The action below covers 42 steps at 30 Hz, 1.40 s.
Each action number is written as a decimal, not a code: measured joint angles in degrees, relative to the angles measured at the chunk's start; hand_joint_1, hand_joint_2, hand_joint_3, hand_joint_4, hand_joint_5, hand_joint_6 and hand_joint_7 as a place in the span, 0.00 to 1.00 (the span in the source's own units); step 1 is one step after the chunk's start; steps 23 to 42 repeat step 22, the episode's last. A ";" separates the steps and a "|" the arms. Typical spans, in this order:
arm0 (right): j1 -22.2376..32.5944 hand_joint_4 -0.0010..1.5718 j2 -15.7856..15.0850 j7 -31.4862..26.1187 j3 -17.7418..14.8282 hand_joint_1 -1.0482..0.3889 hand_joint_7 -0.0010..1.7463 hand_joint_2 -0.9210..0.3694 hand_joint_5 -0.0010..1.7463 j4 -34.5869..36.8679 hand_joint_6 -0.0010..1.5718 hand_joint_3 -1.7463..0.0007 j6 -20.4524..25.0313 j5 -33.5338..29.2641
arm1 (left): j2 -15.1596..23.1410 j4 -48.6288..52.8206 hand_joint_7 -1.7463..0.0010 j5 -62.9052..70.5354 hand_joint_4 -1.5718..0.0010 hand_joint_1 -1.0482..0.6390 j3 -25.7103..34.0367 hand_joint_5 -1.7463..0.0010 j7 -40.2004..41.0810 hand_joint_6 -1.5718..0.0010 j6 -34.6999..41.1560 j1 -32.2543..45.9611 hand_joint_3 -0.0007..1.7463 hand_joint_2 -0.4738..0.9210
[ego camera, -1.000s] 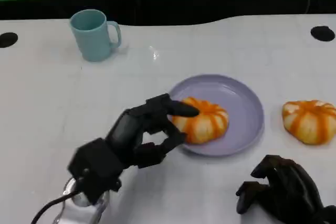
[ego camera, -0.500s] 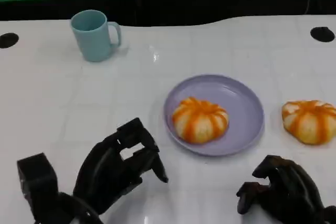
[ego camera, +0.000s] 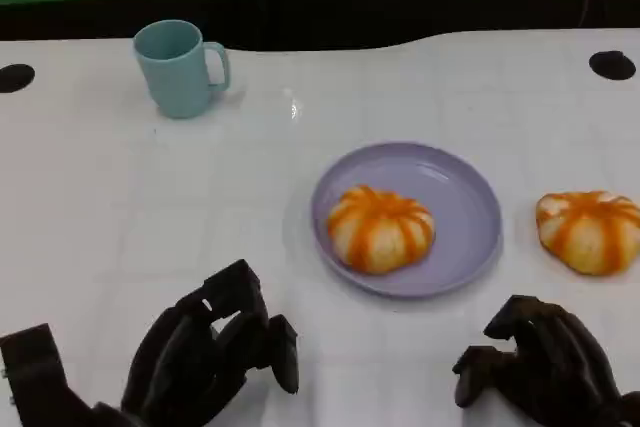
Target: Grasp the bread from the table and place it into the plate.
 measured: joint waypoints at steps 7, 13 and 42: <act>-0.57 1.00 -0.18 0.24 -0.03 0.02 0.20 0.16 0.41 0.53 1.00 1.00 -0.28 0.00 | 0.05 1.59 0.00 -0.17 0.44 0.16 1.87 0.00 -2.08 0.57 2.64 -1.33 0.11 1.00; -1.05 1.00 -0.48 0.28 -0.60 0.02 0.20 0.16 0.41 1.51 1.00 1.00 -0.33 0.00 | -1.00 3.92 0.00 -0.06 0.43 0.16 3.17 0.00 -2.25 0.56 2.51 -2.47 0.11 1.00; -1.44 1.00 -0.53 0.29 -0.83 0.01 0.20 0.16 0.41 1.98 1.00 1.00 -0.43 -0.17 | -1.28 5.36 0.00 0.07 0.42 0.16 4.00 0.00 -3.37 0.56 2.25 -3.01 0.10 1.00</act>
